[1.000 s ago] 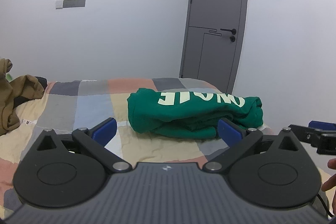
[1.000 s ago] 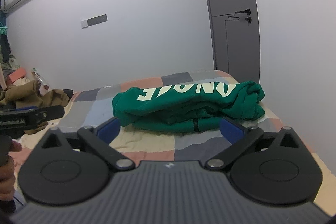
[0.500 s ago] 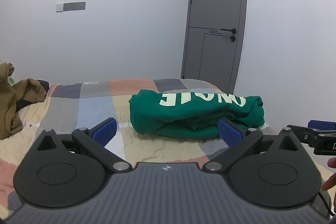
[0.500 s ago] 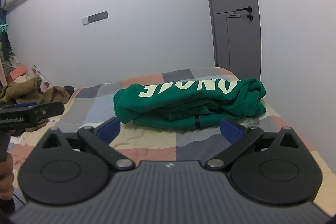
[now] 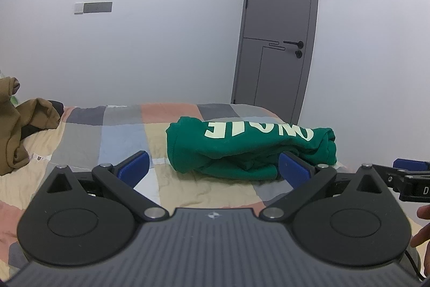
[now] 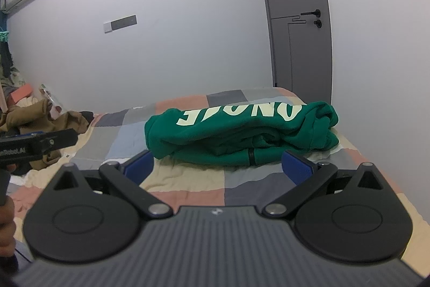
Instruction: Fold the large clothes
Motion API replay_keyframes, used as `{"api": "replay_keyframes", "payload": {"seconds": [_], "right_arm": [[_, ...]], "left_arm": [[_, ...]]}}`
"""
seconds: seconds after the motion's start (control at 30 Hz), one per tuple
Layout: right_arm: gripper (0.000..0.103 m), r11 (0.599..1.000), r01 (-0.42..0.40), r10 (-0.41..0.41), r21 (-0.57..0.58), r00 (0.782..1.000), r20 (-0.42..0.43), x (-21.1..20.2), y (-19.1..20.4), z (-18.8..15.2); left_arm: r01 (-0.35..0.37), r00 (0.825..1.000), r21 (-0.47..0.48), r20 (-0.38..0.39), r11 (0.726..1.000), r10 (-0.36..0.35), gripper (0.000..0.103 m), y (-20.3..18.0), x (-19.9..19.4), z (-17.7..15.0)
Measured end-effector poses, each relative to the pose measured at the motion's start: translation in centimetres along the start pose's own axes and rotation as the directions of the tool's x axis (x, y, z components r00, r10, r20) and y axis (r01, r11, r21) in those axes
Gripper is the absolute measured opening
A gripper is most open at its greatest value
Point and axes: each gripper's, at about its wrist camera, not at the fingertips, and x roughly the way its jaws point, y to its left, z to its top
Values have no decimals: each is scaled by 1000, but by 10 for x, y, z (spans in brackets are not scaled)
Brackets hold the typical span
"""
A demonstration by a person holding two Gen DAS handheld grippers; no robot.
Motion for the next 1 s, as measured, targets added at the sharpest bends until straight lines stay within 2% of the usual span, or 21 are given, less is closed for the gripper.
{"api": "replay_keyframes", "payload": {"seconds": [1.0], "right_arm": [[103,1000,-6,5,-14,1000,-5,-3,3,2]], "left_arm": [[4,1000,-15,8,1000,-4,103,-3,-10,3]]}}
